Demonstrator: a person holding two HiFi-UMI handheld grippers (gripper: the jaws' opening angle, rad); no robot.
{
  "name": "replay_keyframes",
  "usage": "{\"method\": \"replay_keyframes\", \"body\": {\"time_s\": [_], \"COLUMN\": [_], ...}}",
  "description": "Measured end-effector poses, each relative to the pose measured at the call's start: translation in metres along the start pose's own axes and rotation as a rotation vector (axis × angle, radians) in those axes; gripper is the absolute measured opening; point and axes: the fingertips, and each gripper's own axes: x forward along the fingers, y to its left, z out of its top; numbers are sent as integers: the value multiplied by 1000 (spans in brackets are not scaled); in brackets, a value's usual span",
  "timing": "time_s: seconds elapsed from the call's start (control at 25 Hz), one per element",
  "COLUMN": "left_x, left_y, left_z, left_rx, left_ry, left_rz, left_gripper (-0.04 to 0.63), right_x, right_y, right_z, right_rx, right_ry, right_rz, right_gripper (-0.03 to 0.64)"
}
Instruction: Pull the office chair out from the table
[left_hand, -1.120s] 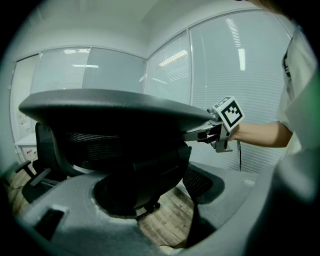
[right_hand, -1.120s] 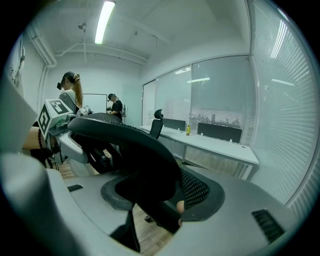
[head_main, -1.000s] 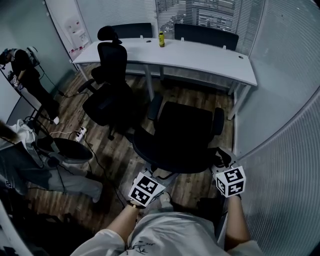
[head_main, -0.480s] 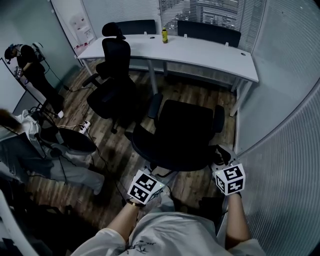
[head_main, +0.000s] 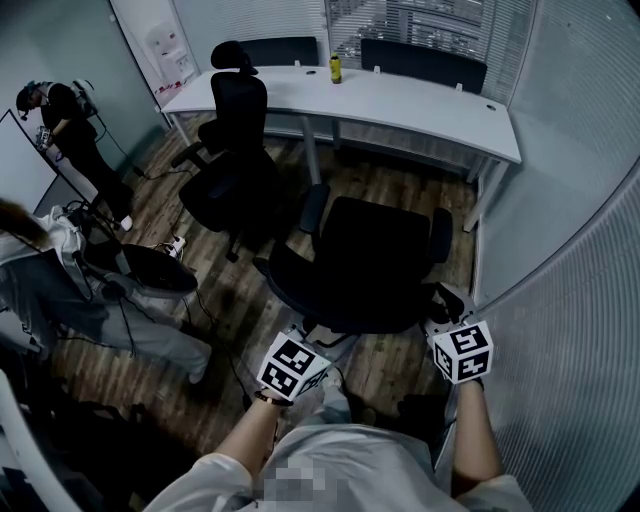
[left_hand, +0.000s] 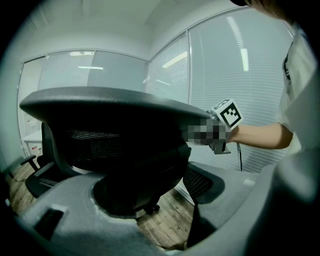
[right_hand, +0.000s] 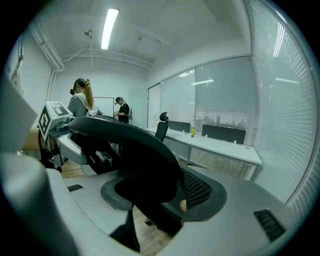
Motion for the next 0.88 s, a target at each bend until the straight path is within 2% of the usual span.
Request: {"method": "replay_keyframes", "body": {"time_s": [0.24, 0.48, 0.64, 0.88], "left_x": [-1, -1, -2, -10], "left_y": [-1, -1, -2, 0], "left_z": [1, 0, 4, 5], "left_rx": [0, 3, -21, -46], "left_ry": [-31, -28, -49, -75], "left_rz": [2, 8, -1, 37], "left_gripper": [295, 296, 307, 318], "right_x": [0, -3, -12, -26], "right_y": [0, -2, -6, 2], "right_z": [-1, -1, -2, -12], "right_rx": [13, 34, 63, 111], "right_ry": [-22, -24, -43, -55], "right_rz": [-12, -54, -90, -78], "right_gripper": [209, 209, 209, 209]}}
